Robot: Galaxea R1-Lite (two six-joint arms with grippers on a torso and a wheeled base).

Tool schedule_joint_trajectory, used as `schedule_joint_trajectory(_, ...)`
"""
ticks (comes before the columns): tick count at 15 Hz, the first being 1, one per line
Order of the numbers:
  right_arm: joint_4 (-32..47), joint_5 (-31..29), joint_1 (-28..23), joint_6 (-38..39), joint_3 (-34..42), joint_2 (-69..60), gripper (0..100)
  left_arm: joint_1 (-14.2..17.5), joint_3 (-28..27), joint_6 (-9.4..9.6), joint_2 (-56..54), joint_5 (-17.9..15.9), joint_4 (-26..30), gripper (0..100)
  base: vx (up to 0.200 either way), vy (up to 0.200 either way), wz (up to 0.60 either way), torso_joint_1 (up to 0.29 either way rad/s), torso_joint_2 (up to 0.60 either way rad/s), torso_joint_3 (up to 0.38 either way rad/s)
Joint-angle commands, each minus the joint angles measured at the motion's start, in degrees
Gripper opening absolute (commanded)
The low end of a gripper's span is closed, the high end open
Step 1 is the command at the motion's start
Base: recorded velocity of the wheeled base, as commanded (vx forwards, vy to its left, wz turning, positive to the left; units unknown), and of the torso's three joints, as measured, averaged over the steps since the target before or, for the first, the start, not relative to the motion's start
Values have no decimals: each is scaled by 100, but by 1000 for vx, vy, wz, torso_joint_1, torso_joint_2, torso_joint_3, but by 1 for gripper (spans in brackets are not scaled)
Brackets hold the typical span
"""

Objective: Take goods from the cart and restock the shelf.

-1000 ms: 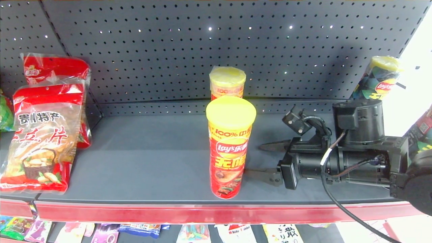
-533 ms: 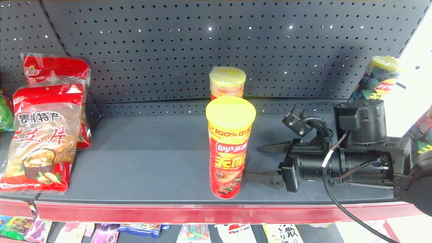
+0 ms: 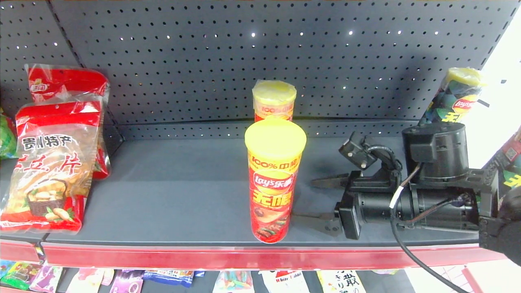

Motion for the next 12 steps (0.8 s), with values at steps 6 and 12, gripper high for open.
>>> schedule_joint_trajectory(6,-34,1,-109,-24,267,-143,100,2,5,-4,5,4,0,100,0,0,0,0,0,0)
schedule_joint_trajectory(12,484,-377,-1357,3,522,-2410,100,2,-4,-4,5,4,0,100,0,0,0,0,0,0)
